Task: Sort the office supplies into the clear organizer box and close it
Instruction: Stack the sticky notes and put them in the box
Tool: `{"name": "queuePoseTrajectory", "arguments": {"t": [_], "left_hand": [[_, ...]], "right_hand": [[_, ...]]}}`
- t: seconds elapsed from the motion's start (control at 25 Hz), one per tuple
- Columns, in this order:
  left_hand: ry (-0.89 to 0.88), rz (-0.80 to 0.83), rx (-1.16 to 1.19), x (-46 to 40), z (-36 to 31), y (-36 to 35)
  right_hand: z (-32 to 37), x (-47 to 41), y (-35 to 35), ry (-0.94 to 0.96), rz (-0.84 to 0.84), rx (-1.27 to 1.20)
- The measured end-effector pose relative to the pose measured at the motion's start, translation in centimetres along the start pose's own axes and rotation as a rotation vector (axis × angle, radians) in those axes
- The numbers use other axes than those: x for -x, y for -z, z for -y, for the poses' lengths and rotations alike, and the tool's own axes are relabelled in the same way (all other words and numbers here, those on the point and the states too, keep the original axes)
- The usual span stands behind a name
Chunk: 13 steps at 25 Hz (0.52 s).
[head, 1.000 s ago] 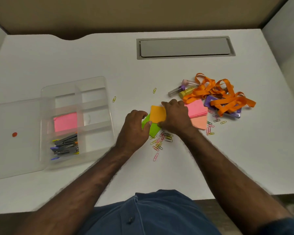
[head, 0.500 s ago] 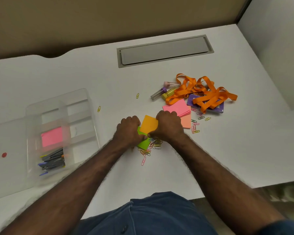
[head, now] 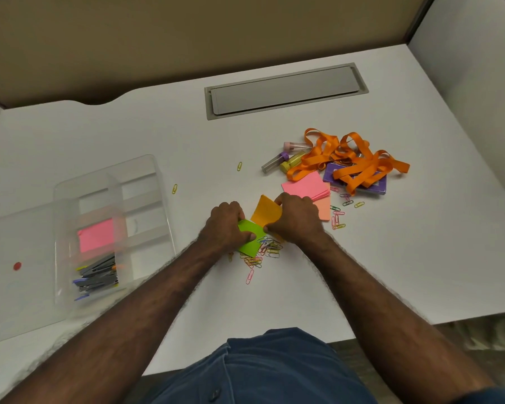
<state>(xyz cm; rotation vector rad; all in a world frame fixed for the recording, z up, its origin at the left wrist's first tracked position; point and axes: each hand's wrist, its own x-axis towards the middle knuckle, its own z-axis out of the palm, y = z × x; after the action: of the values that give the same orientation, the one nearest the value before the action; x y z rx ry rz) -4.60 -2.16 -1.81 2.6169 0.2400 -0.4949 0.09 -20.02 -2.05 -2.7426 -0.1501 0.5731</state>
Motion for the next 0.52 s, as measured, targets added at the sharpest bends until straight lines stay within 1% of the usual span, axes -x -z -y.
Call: {"name": "queuePoseTrajectory", "arguments": {"t": [0.12,0.28,0.36,0.44,0.52], "left_hand": [[0.012,0.023,0.029,-0.2,0.2,0.0],[0.007,0.041,-0.026,-0.6,0.7,-0.1],[-0.004,0.041,-0.022,-0.8,0.7,-0.3],[-0.03,0.005,0.024,-0.8,0.8,-0.4],[-0.028,-0.088,0.102,-0.7,0.8,-0.5]], "right_hand": [[-0.9,0.2,0.5,-0.018,-0.02,-0.085],[-2.6,0.6,2.2,-0.05,-0.085,-0.36],[-3.3,1.2,3.0,-0.051,-0.123,-0.438],[-3.7,1.7,3.5,-0.069,-0.135,-0.542],[-3.9,2.1,3.8,-0.115,-0.127,-0.741]]}}
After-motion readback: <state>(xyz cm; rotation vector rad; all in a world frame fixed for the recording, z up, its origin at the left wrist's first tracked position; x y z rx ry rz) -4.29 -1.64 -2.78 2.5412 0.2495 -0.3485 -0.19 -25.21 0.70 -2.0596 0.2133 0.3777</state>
